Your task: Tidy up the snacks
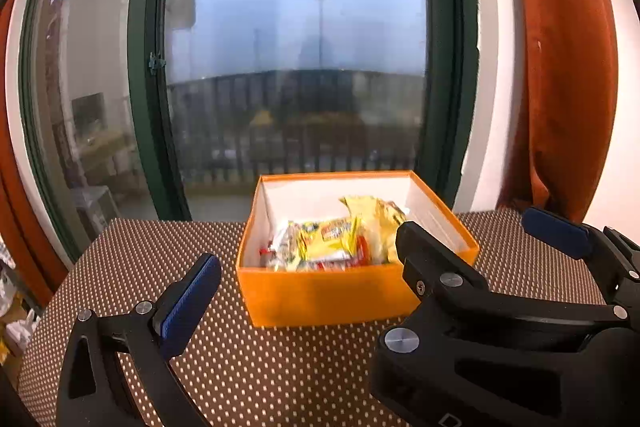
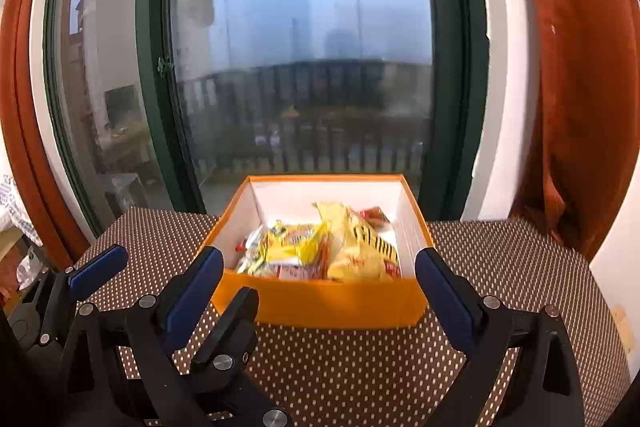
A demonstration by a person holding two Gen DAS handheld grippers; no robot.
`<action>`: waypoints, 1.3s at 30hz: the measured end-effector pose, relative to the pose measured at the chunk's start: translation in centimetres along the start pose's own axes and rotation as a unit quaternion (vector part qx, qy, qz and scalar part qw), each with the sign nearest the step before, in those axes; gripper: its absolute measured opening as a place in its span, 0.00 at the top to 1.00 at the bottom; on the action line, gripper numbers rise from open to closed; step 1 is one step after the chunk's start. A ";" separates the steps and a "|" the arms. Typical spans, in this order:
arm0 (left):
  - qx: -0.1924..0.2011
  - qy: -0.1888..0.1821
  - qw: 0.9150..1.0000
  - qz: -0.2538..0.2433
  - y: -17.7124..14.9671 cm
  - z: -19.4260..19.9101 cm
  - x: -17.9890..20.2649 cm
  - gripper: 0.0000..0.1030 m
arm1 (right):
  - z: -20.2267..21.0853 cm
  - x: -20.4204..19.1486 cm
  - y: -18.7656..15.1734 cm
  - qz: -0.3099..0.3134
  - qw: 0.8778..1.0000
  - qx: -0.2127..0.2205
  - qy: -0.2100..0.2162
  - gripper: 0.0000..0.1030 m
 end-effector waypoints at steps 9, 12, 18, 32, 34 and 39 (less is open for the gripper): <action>0.006 0.002 1.000 -0.009 -3.9 2.9 1.1 0.01 | 2.7 0.7 -4.3 -0.010 1.000 0.005 -0.006 0.04; 0.012 0.011 1.000 -0.004 -4.8 3.8 1.0 0.01 | 3.5 0.5 -5.3 -0.007 1.000 0.011 -0.002 0.03; 0.019 0.018 1.000 -0.007 -5.8 5.6 1.1 0.01 | 5.1 0.1 -6.6 -0.012 1.000 0.018 0.011 0.03; 0.022 0.011 1.000 -0.003 -6.0 6.6 1.3 0.01 | 6.9 0.7 -7.0 -0.026 0.999 0.026 0.017 0.03; 0.022 0.011 1.000 -0.001 -5.9 6.6 1.1 0.01 | 7.1 0.9 -7.0 -0.029 0.999 0.027 0.015 0.03; 0.021 0.009 1.000 0.000 -5.9 6.6 1.0 0.01 | 7.0 1.4 -6.9 -0.035 0.999 0.028 0.013 0.03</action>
Point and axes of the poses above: each gripper's, at about its wrist camera, not at the fingertips, and z roughly against the way its jaws point, x to its right, y to its top, the point moved 10 cm from there along -z, roughly the way its jaws point
